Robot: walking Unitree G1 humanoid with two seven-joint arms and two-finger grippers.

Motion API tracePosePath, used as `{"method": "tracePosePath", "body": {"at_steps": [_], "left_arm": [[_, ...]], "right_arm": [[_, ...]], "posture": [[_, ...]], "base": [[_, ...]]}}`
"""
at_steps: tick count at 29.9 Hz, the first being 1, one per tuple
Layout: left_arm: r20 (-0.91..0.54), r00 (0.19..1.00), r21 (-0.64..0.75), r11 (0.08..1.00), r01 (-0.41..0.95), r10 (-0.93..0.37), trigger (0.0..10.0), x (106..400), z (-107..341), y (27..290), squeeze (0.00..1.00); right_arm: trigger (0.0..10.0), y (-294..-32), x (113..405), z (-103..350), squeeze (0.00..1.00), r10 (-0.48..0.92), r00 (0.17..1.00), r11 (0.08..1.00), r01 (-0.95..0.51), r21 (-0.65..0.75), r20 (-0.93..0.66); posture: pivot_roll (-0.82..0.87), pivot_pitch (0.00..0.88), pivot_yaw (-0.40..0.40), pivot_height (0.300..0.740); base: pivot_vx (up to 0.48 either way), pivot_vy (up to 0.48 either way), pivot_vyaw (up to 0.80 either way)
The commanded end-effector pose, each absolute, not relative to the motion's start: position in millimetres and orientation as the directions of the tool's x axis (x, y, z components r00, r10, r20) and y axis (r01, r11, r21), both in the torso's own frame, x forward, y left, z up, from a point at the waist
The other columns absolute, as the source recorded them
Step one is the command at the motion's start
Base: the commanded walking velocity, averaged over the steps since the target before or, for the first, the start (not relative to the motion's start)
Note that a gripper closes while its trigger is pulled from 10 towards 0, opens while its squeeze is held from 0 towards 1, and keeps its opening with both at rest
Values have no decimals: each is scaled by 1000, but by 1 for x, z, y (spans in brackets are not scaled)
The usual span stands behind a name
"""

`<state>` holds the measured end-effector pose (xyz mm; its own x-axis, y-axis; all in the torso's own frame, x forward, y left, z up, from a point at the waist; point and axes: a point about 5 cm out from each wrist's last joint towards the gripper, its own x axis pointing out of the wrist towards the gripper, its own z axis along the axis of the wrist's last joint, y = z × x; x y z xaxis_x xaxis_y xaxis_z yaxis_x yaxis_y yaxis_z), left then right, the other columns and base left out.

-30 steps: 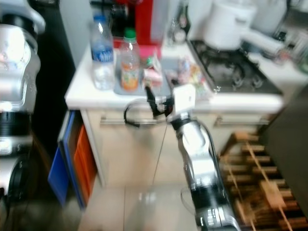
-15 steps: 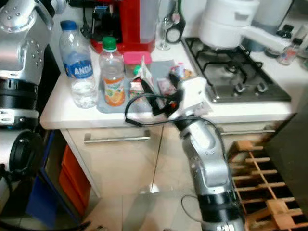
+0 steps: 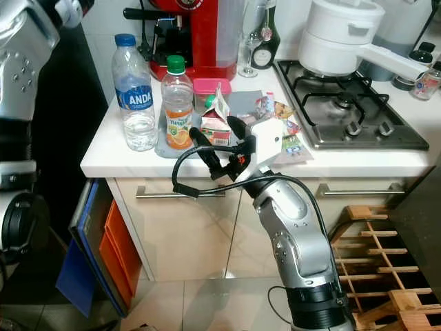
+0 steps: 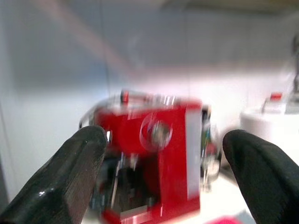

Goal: Restocking fridge

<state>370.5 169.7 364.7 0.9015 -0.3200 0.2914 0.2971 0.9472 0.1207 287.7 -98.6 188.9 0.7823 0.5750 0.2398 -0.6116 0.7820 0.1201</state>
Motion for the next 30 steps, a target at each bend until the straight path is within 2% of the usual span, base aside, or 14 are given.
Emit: {"method": "tracePosePath", "body": {"at_steps": [1,7,14,20,30], "left_arm": [[274,906,122,946,300,-323,10000,368,364,170,0],[181,920,56,937,344,-348,10000,362,339,162,0],[188,904,3,920,391,-385,10000,355,339,156,0],[155,900,8,912,410,-406,10000,352,330,150,0],[33,909,138,903,408,-416,10000,355,299,140,0]], "right_arm": [[10000,-97,287,188,24,596,769,765,-631,130,230],[10000,-91,291,189,16,626,748,743,-658,124,219],[10000,-90,293,188,20,635,743,736,-665,125,210],[10000,-90,292,183,20,642,741,732,-669,132,194],[10000,-90,295,183,20,652,736,728,-675,124,182]], "posture": [[-31,0,-23,740],[-19,0,-41,740],[-14,0,-52,740],[-23,0,-54,740],[-30,0,-58,740]], "base": [[0,0,0],[0,0,0],[0,0,0],[0,0,0],[0,0,0]]}}
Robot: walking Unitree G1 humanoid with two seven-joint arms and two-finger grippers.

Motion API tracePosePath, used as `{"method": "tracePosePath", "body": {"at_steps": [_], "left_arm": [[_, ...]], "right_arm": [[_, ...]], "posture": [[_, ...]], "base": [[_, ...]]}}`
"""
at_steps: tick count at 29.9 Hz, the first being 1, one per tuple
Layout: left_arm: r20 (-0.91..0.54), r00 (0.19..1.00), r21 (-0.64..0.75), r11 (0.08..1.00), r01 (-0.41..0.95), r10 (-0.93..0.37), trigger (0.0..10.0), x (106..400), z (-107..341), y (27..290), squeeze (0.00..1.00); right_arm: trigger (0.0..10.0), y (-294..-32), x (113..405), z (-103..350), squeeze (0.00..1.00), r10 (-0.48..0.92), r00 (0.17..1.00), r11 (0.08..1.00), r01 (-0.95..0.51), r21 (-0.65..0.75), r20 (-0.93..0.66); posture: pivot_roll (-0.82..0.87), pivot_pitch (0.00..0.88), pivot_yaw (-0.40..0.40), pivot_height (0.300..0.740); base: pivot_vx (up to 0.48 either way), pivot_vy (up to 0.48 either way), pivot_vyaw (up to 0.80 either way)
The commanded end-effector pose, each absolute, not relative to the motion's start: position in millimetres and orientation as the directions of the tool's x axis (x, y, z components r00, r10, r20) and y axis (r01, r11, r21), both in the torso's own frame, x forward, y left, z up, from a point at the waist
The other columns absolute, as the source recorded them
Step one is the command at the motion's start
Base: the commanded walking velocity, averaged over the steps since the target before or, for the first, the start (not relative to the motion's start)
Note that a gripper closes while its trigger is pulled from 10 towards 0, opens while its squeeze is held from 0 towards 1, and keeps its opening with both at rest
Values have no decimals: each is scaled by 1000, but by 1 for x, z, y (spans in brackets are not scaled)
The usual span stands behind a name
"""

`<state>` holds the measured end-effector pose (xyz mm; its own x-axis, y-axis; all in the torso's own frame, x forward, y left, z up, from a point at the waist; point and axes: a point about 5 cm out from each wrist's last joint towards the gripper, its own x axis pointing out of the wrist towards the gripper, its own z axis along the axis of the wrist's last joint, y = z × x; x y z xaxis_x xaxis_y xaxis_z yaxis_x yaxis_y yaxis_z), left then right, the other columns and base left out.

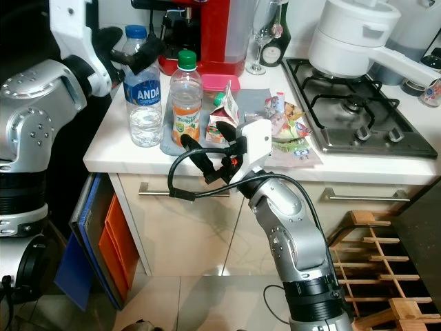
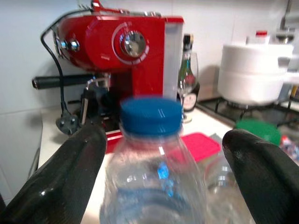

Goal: Restocking fridge

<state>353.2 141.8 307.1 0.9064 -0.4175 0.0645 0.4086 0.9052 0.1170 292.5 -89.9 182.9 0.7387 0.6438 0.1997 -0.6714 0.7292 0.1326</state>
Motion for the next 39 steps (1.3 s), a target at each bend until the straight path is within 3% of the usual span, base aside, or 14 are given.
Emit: {"method": "tracePosePath", "body": {"at_steps": [1,7,8,18,23,28,34,39], "left_arm": [[33,909,138,903,408,-416,10000,355,299,140,0],[-11,950,89,946,312,-313,10000,367,280,152,0],[-17,956,68,954,292,-292,0,369,277,156,0],[-6,957,56,955,290,-290,0,373,269,157,0],[15,957,53,956,288,-289,0,372,262,156,0],[15,955,35,954,297,-297,0,369,253,151,0],[189,938,-13,955,298,-290,0,359,271,143,0],[392,892,87,974,207,-225,0,345,296,137,0]], "right_arm": [[10000,-90,295,183,20,652,736,728,-675,124,182],[10000,-90,294,182,24,657,734,726,-678,118,173],[10000,-91,294,182,20,658,734,726,-678,116,171],[10000,-92,297,181,24,652,740,733,-671,113,164],[10000,-104,303,174,20,587,798,785,-603,142,139],[10000,-106,301,170,20,586,800,787,-600,145,131],[10000,-120,305,166,20,552,825,810,-565,159,118],[10000,-122,309,174,16,523,838,830,-542,132,155]], "posture": [[-30,0,-58,740],[-38,0,-62,740],[-41,0,-63,740],[-36,0,-74,740],[-26,0,-75,740],[-25,0,-74,740],[-12,0,-83,740],[-7,0,-83,740]], "base": [[0,0,0],[0,0,0],[0,0,0],[0,0,0],[0,0,0],[0,0,0],[0,0,0],[0,0,0]]}}
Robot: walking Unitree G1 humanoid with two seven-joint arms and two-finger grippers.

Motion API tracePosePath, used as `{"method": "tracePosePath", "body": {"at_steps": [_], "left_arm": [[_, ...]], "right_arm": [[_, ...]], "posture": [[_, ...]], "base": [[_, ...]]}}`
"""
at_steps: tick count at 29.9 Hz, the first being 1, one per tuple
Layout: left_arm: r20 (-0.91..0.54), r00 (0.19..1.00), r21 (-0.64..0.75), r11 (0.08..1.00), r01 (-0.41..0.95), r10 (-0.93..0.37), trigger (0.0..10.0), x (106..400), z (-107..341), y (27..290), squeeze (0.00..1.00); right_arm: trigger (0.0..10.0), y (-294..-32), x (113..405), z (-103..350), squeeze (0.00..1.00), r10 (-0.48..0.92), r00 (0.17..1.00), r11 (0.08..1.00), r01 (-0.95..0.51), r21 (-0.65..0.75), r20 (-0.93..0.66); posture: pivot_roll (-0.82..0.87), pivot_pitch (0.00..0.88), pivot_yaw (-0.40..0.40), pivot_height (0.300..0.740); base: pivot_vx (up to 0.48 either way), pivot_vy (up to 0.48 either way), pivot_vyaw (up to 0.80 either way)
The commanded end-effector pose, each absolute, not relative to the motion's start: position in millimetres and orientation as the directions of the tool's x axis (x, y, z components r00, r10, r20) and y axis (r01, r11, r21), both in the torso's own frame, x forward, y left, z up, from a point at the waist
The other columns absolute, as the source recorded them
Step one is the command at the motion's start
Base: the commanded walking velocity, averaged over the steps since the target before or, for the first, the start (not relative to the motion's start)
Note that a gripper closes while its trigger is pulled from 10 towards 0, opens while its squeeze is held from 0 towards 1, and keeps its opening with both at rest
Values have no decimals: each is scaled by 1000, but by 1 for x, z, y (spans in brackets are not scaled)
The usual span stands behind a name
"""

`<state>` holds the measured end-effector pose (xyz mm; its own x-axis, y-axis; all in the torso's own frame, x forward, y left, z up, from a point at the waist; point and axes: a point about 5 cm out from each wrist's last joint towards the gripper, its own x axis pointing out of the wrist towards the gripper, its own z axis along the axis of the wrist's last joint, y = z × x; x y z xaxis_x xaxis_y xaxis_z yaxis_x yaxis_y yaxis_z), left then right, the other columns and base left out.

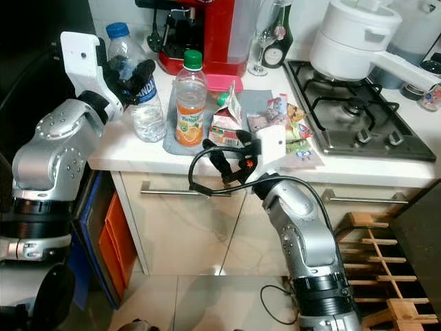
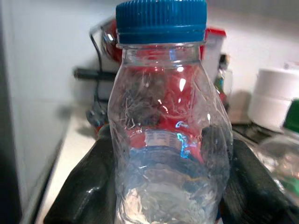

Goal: Restocking fridge

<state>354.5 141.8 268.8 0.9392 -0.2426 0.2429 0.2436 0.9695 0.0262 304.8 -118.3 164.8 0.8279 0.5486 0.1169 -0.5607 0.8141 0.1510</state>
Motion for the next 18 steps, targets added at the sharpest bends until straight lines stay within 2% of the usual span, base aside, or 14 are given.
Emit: {"method": "tracePosePath", "body": {"at_steps": [1,6,7,16,18], "left_arm": [[441,872,109,977,181,-211,0,341,302,135,0],[547,820,167,981,94,-172,0,330,312,131,0],[562,810,181,980,78,-168,10000,328,311,129,0],[539,831,171,984,53,-138,10000,330,293,123,0],[539,833,166,985,41,-125,10000,331,292,124,0]], "right_arm": [[10000,-124,311,175,20,495,852,844,-518,139,168],[10000,-129,314,181,16,409,888,890,-440,124,211],[10000,-130,315,183,20,376,898,908,-406,101,231],[10000,-136,318,186,16,251,929,955,-284,88,273],[10000,-139,320,188,20,215,934,967,-244,73,285]], "posture": [[-8,0,-82,740],[-12,0,-71,740],[-14,0,-66,740],[-22,0,-53,740],[-22,0,-52,740]], "base": [[0,0,0],[0,0,0],[0,0,0],[0,0,0],[-304,0,0]]}}
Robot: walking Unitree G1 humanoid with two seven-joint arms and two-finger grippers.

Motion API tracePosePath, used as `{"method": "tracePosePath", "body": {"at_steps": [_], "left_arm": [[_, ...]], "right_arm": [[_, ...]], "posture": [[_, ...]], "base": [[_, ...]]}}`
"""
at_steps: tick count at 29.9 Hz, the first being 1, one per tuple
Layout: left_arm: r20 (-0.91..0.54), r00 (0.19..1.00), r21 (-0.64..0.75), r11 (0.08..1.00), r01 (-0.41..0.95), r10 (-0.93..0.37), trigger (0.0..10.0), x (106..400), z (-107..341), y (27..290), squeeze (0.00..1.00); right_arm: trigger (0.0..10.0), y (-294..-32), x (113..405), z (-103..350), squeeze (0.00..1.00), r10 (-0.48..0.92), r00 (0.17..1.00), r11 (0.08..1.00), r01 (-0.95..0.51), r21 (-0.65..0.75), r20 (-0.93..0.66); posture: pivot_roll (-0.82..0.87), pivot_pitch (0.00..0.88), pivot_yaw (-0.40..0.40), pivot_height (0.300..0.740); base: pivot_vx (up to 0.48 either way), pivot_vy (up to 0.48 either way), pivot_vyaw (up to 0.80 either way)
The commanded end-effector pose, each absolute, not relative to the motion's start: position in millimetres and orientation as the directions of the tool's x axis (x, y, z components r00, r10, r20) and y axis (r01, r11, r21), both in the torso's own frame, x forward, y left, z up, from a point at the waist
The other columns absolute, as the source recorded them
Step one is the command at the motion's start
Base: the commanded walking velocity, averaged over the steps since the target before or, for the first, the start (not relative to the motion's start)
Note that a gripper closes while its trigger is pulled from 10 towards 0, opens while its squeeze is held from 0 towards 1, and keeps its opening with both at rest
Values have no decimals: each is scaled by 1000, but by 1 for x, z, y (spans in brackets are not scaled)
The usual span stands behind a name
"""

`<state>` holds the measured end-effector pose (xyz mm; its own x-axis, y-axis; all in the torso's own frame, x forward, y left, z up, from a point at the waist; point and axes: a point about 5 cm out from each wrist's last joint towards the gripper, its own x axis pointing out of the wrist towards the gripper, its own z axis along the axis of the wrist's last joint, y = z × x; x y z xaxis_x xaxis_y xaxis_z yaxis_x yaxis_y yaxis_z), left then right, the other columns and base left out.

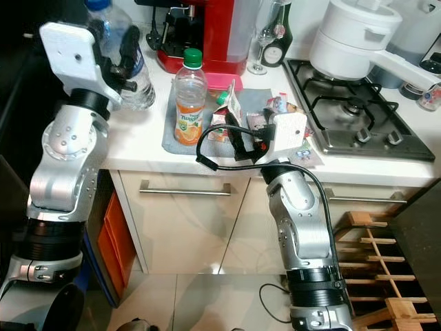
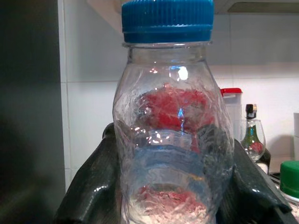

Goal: Restocking fridge

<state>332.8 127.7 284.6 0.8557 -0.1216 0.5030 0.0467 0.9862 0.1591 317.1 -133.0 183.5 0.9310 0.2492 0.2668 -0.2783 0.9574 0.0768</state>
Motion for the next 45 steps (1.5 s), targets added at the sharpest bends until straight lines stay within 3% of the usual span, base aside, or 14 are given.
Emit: {"method": "tracePosePath", "body": {"at_steps": [1,6,13,29,30,33,41,45], "left_arm": [[541,832,173,984,32,-122,10000,332,292,124,0],[543,833,183,983,12,-111,10000,333,290,125,47],[545,830,206,979,-1,-113,10000,334,289,124,153],[449,880,239,970,49,-155,10000,342,268,126,133],[398,909,206,977,45,-126,10000,341,254,130,102],[340,935,181,983,38,-98,10000,336,236,140,102],[82,994,120,990,-75,65,10000,305,151,170,149],[18,1000,167,986,-7,4,10000,298,126,161,161]], "right_arm": [[10000,-140,320,189,20,202,934,972,-227,54,294],[10000,-143,322,194,24,139,933,990,-141,-19,331],[10000,-138,323,187,20,141,939,990,-141,-21,315],[10000,-152,324,157,20,-16,976,1000,10,27,218],[10000,-163,321,144,16,-94,983,994,85,65,160],[10000,-167,314,129,16,-141,984,989,134,70,105],[10000,-149,303,100,16,-27,999,1000,28,-13,29],[10000,-144,300,87,12,37,998,999,-37,-8,-50]], "posture": [[-22,0,-51,740],[-23,0,-47,740],[-25,0,-44,740],[-34,0,37,740],[-26,0,48,740],[-9,0,54,740],[48,0,3,740],[35,0,-34,740]], "base": [[-371,0,0],[-388,0,0],[-385,0,0],[-351,0,0],[0,0,0],[0,0,0],[0,0,0],[0,-480,0]]}}
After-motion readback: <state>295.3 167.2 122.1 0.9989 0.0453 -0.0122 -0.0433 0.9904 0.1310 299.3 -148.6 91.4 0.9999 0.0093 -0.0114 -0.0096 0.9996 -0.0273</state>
